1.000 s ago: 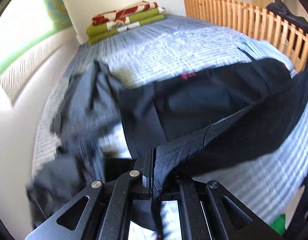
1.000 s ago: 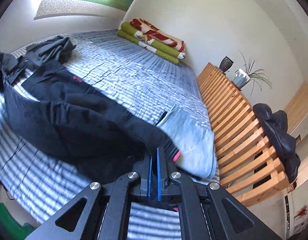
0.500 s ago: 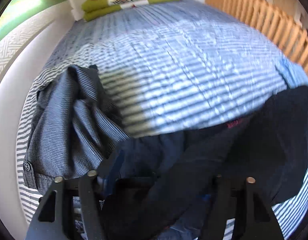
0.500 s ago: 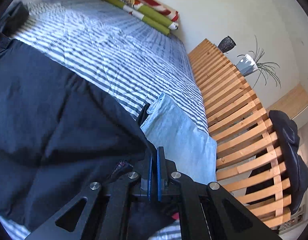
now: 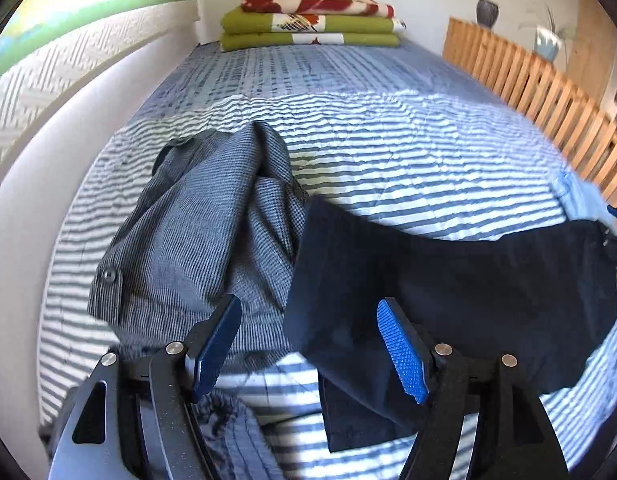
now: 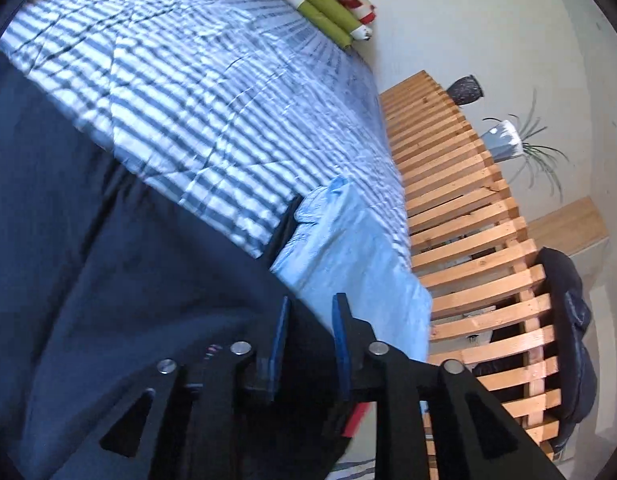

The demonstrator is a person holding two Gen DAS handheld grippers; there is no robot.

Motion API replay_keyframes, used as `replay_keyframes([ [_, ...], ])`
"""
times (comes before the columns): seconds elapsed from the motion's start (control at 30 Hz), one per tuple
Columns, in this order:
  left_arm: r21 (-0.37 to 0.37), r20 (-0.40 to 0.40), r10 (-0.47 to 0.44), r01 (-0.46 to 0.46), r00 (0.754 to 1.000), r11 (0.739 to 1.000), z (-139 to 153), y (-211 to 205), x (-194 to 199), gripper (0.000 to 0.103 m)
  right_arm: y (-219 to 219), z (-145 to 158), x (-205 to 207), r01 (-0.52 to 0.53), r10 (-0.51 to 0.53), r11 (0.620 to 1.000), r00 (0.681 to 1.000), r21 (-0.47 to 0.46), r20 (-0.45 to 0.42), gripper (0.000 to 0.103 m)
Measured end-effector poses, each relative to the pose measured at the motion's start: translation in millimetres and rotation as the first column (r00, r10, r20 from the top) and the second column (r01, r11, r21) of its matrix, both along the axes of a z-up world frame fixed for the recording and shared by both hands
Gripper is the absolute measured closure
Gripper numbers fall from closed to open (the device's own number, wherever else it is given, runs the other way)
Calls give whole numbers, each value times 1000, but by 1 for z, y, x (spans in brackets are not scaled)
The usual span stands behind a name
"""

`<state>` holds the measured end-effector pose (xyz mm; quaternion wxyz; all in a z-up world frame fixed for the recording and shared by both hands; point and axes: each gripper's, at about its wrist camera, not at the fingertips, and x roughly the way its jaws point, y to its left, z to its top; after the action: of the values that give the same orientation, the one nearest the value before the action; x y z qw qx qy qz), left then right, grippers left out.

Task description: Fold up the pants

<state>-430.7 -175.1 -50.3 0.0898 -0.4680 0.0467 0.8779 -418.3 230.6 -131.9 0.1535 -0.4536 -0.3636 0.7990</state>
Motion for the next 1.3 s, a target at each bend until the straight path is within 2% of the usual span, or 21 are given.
replay_keyframes([
  [0.07, -24, -7, -2, 2, 1000, 1000, 0, -7, 14, 29, -1, 16, 5, -8, 8, 1000, 999, -6, -31, 51],
  [0.17, -6, 18, -1, 1, 1000, 1000, -10, -19, 31, 29, -8, 46, 21, -34, 32, 999, 996, -22, -85, 51],
  [0.23, 15, 38, 8, -8, 999, 1000, -20, -28, 43, 29, -22, 62, 40, -86, 77, 992, 992, -88, -102, 51],
  [0.3, 29, 59, 10, -12, 998, 1000, -35, -31, 52, 29, -53, 71, 75, -185, 171, 961, 982, -207, -83, 48],
  [0.4, 52, 98, 4, -9, 995, 999, -57, -35, 65, 29, -105, 59, 119, -314, 325, 893, 945, -323, -21, 42],
  [0.47, 76, 123, 1, -10, 992, 997, -71, -37, 72, 29, -146, 39, 141, -384, 418, 856, 908, -345, 25, 42],
  [0.57, 100, 142, -12, -3, 990, 995, -83, -36, 77, 29, -188, 6, 144, -411, 453, 860, 888, -301, 82, 42],
  [0.63, 105, 148, -20, 4, 989, 994, -89, -34, 79, 29, -203, -14, 136, -405, 446, 877, 887, -258, 123, 49],
  [0.67, 105, 149, -22, 6, 989, 994, -91, -33, 80, 29, -206, -20, 133, -403, 444, 880, 886, -253, 135, 73],
  [0.7, 110, 151, -26, 9, 988, 994, -93, -32, 81, 29, -207, -24, 128, -395, 440, 883, 885, -255, 153, 101],
  [0.73, 116, 153, -33, 15, 988, 993, -96, -30, 81, 29, -206, -27, 123, -380, 428, 889, 887, -255, 172, 103],
  [0.83, 120, 154, -54, 36, 987, 992, -99, -22, 80, 29, -199, -21, 116, -368, 414, 893, 898, -260, 150, 102],
  [0.97, 127, 161, -86, 66, 983, 990, -109, -6, 74, 29, -168, -10, 99, -283, 315, 928, 944, -243, 101, 103],
  [1.03, 127, 170, -85, 64, 982, 990, -112, -1, 66, 29, -149, -8, 88, -219, 264, 930, 957, -295, 122, 103],
  [1.1, 146, 180, -79, 53, 980, 988, -117, 1, 61, 29, -141, -7, 87, -196, 240, 933, 964, -302, 118, 103],
  [1.13, 162, 184, -79, 49, 980, 986, -118, 1, 58, 29, -140, -4, 91, -202, 254, 918, 960, -341, 115, 102],
  [1.17, 167, 184, -80, 49, 980, 985, -119, 3, 57, 30, -142, -2, 95, -211, 277, 896, 953, -390, 121, 95],
  [1.2, 168, 184, -84, 52, 979, 984, -120, 5, 56, 30, -146, 0, 101, -221, 304, 876, 943, -428, 136, 74],
  [1.23, 167, 183, -89, 58, 979, 984, -120, 7, 55, 31, -156, 1, 108, -245, 341, 856, 929, -455, 141, 61],
  [1.27, 166, 184, -92, 61, 979, 984, -119, 8, 55, 31, -164, 2, 113, -272, 369, 844, 920, -463, 131, 40],
  [1.3, 167, 186, -92, 61, 978, 984, -118, 10, 54, 31, -177, 1, 119, -316, 408, 831, 905, -458, 116, 38],
])
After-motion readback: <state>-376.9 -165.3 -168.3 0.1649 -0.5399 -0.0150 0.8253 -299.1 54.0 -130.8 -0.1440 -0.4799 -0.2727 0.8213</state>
